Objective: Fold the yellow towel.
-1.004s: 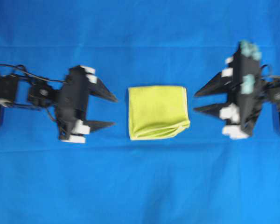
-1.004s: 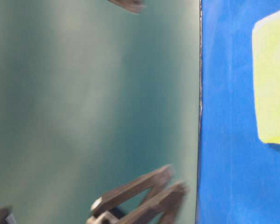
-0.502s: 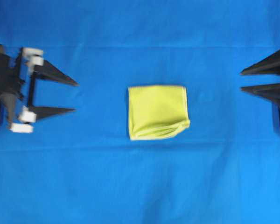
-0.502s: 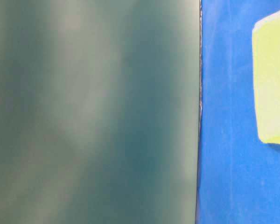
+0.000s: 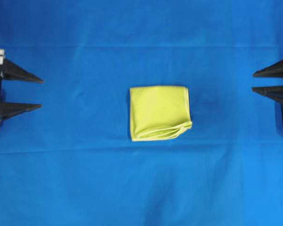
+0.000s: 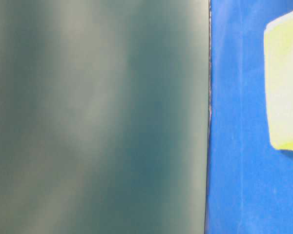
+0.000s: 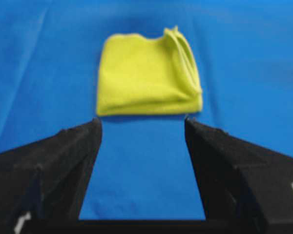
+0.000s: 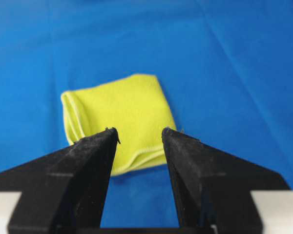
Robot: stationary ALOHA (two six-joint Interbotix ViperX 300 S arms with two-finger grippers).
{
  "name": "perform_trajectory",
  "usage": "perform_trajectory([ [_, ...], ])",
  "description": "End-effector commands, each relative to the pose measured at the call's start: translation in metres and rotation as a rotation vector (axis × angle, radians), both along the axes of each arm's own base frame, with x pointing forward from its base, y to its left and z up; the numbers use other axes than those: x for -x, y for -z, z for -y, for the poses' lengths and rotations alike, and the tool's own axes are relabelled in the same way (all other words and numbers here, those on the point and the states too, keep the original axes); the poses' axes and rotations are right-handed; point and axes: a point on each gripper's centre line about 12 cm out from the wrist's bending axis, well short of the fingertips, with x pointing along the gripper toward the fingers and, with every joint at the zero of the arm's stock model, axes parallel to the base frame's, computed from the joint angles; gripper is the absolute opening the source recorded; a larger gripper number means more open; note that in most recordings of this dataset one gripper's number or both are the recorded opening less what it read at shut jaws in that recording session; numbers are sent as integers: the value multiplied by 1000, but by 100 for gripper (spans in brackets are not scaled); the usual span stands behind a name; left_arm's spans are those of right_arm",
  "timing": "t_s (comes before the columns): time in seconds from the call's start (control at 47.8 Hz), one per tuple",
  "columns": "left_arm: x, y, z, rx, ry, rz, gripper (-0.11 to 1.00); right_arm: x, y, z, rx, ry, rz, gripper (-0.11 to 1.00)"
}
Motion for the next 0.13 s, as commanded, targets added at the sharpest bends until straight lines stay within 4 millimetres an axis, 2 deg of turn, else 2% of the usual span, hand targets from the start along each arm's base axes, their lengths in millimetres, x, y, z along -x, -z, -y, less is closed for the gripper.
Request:
perform_trajectory([
  [0.0, 4, -2, 0, 7, -4, 28, 66, -4, -1, 1, -11, 4, 12, 49],
  [0.105, 6, 0, -1, 10, -6, 29, 66, -5, 4, 2, -18, 11, -2, 49],
])
